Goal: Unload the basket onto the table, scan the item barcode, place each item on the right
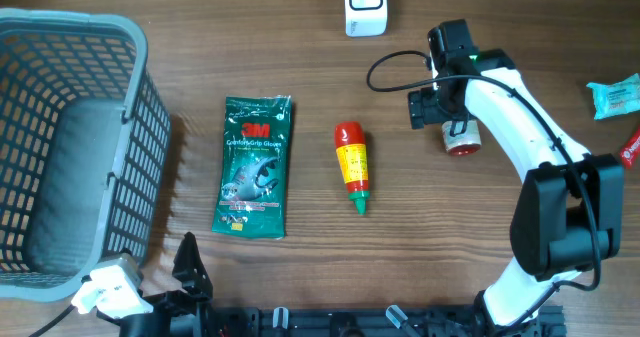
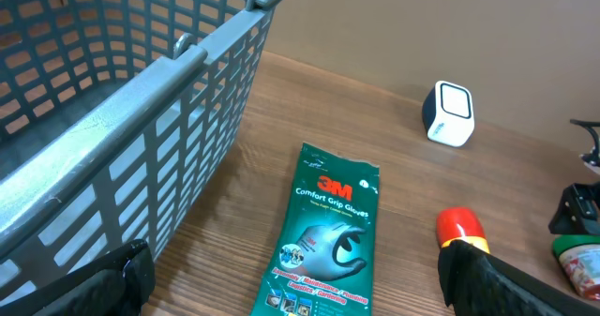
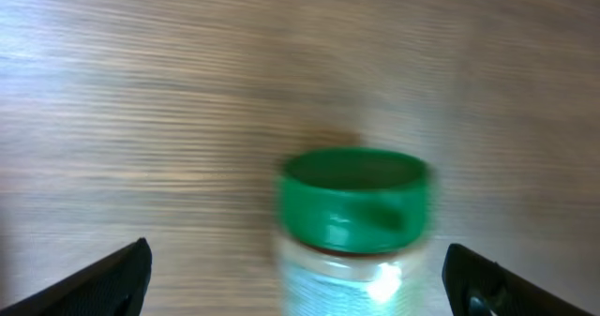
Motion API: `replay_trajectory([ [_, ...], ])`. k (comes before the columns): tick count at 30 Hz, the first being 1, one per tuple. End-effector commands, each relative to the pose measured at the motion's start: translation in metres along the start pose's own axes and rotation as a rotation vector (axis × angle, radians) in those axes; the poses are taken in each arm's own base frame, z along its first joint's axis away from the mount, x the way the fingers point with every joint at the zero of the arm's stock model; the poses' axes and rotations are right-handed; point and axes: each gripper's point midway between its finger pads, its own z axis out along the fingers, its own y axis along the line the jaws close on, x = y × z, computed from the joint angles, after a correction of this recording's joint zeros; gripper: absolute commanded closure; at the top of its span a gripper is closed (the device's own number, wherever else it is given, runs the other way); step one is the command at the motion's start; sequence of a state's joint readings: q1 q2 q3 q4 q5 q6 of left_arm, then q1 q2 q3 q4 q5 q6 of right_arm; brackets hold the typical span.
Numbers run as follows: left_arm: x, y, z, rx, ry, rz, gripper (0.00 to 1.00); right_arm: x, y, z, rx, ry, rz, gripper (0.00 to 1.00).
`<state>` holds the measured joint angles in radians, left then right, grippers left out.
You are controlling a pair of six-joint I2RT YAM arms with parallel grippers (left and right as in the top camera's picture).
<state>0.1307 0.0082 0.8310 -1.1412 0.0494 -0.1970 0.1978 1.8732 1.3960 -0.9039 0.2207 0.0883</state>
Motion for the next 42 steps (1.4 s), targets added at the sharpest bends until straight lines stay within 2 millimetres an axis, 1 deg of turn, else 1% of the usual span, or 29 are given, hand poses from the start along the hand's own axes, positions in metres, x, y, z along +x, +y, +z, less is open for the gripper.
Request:
replay_trajectory([
  [1, -0.001, 0.0, -0.001, 0.003, -0.007, -0.004, 0.0, -0.003, -0.029, -0.008, 0.136, -0.028, 0.145, 0.0],
  [3, -0.001, 0.0, -0.001, 0.003, -0.007, -0.004, 0.0, -0.002, -0.023, -0.005, 0.074, -0.017, 0.158, 0.0],
  [5, -0.001, 0.0, -0.001, 0.003, -0.007, -0.004, 0.0, 0.001, 0.002, 0.001, -0.09, 0.021, 0.124, 0.0],
  [6, -0.001, 0.0, -0.001, 0.003, -0.007, -0.004, 0.0, 0.007, 0.015, 0.007, -0.152, 0.061, 0.121, 0.0],
  [7, -0.001, 0.0, -0.001, 0.003, -0.007, -0.004, 0.0, 0.01, 0.017, 0.011, -0.161, 0.08, 0.129, 0.0],
  [10, -0.001, 0.0, -0.001, 0.003, -0.007, -0.004, 0.0, 0.027, 0.023, 0.039, -0.148, 0.186, 0.138, 0.0],
  [13, -0.001, 0.0, -0.001, 0.003, -0.007, -0.004, 0.0, 0.04, 0.029, 0.061, -0.147, 0.258, 0.126, 0.01],
  [16, -0.001, 0.0, -0.001, 0.003, -0.007, -0.004, 0.0, 0.037, 0.036, 0.067, -0.183, 0.252, 0.107, 0.05],
  [18, -0.001, 0.0, -0.001, 0.003, -0.007, -0.004, 0.0, 0.028, 0.036, 0.069, -0.189, 0.211, 0.1, 0.09],
  [19, -0.001, 0.0, -0.001, 0.003, -0.007, -0.004, 0.0, 0.024, 0.037, 0.069, -0.192, 0.196, 0.087, 0.1],
  [24, -0.001, 0.0, -0.001, 0.003, -0.007, -0.004, 0.0, 0.012, 0.038, 0.071, -0.199, 0.148, 0.12, 0.11],
  [25, -0.001, 0.0, -0.001, 0.003, -0.007, -0.004, 0.0, 0.007, 0.038, 0.07, -0.201, 0.133, 0.129, 0.14],
  [27, -0.001, 0.0, -0.001, 0.003, -0.007, -0.004, 0.0, -0.002, 0.038, 0.067, -0.204, 0.112, 0.157, 0.17],
  [29, -0.001, 0.0, -0.001, 0.003, -0.007, -0.004, 0.0, -0.008, 0.045, 0.062, -0.249, 0.101, 0.163, 0.23],
  [30, -0.001, 0.0, -0.001, 0.003, -0.007, -0.004, 0.0, -0.01, 0.054, 0.059, -0.303, 0.102, 0.165, 0.29],
  [31, -0.001, 0.0, -0.001, 0.003, -0.007, -0.004, 0.0, -0.01, 0.056, 0.059, -0.313, 0.104, 0.17, 0.37],
  [33, -0.001, 0.0, -0.001, 0.003, -0.007, -0.004, 0.0, -0.011, 0.049, 0.061, -0.273, 0.094, 0.179, 0.49],
  [34, -0.001, 0.0, -0.001, 0.003, -0.007, -0.004, 0.0, -0.013, 0.04, 0.062, -0.217, 0.083, 0.172, 0.54],
  [36, -0.001, 0.0, -0.001, 0.003, -0.007, -0.004, 0.0, -0.016, 0.027, 0.06, -0.146, 0.076, 0.158, 0.6],
  [37, -0.001, 0.0, -0.001, 0.003, -0.007, -0.004, 0.0, -0.022, 0.015, 0.052, -0.091, 0.069, 0.147, 0.6],
  [38, -0.001, 0.0, -0.001, 0.003, -0.007, -0.004, 0.0, -0.025, 0.01, 0.047, -0.068, 0.066, 0.147, 0.6],
  [39, -0.001, 0.0, -0.001, 0.003, -0.007, -0.004, 0.0, -0.028, 0.008, 0.04, -0.063, 0.065, 0.149, 0.52],
  [41, -0.001, 0.0, -0.001, 0.003, -0.007, -0.004, 0.0, -0.033, 0.005, 0.026, -0.06, 0.075, 0.194, 0.45],
  [42, -0.001, 0.0, -0.001, 0.003, -0.007, -0.004, 0.0, -0.032, 0.004, 0.02, -0.055, 0.092, 0.262, 0.44],
])
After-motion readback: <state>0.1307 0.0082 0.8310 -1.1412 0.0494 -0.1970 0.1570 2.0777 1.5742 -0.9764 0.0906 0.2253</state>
